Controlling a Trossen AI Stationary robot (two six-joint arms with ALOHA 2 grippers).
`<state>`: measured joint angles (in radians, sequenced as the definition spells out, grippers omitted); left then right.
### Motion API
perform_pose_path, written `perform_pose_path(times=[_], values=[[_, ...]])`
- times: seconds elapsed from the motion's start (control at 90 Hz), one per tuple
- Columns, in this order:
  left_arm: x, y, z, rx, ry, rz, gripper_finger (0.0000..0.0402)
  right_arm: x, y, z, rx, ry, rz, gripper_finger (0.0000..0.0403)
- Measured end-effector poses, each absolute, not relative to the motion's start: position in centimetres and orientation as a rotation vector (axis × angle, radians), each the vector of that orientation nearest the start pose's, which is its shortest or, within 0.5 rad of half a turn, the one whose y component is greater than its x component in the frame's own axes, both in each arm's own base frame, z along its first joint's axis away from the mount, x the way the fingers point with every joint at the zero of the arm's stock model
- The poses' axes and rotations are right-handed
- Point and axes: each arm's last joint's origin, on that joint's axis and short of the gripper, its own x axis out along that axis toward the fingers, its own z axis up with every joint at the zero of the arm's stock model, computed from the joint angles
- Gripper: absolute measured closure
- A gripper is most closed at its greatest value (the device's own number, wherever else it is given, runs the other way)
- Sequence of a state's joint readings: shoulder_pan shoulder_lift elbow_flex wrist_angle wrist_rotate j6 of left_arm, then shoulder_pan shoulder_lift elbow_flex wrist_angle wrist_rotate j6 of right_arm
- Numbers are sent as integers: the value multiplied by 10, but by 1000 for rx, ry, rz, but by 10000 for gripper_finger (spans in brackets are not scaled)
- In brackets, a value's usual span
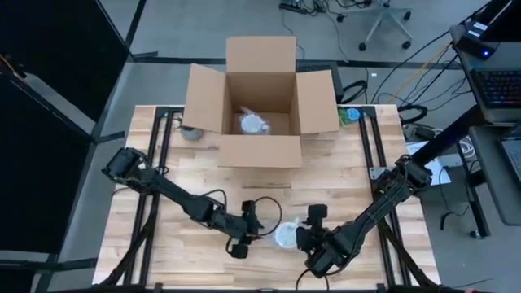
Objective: Wrap mug
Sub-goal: Wrap the orange mug with bubble wrap
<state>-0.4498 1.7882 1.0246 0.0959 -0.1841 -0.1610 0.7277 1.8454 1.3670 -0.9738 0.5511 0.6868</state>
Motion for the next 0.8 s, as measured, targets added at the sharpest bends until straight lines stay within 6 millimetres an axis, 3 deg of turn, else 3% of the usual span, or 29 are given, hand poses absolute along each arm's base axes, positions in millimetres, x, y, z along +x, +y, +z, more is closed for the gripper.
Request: perform_pose_path(times=[0.089, 0.144, 0.6, 0.8], values=[[339, -158, 180, 70, 637, -213, 371, 272, 222, 207, -251, 1092, -232, 236], [339, -159, 181, 74, 633, -216, 391, 273, 223, 207, -251, 1078, -215, 236], [353, -161, 207, 138, 541, -240, 401, 280, 228, 209, -235, 1022, -162, 236], [361, -153, 201, 137, 541, -252, 401, 285, 225, 209, -229, 1013, -163, 236]])
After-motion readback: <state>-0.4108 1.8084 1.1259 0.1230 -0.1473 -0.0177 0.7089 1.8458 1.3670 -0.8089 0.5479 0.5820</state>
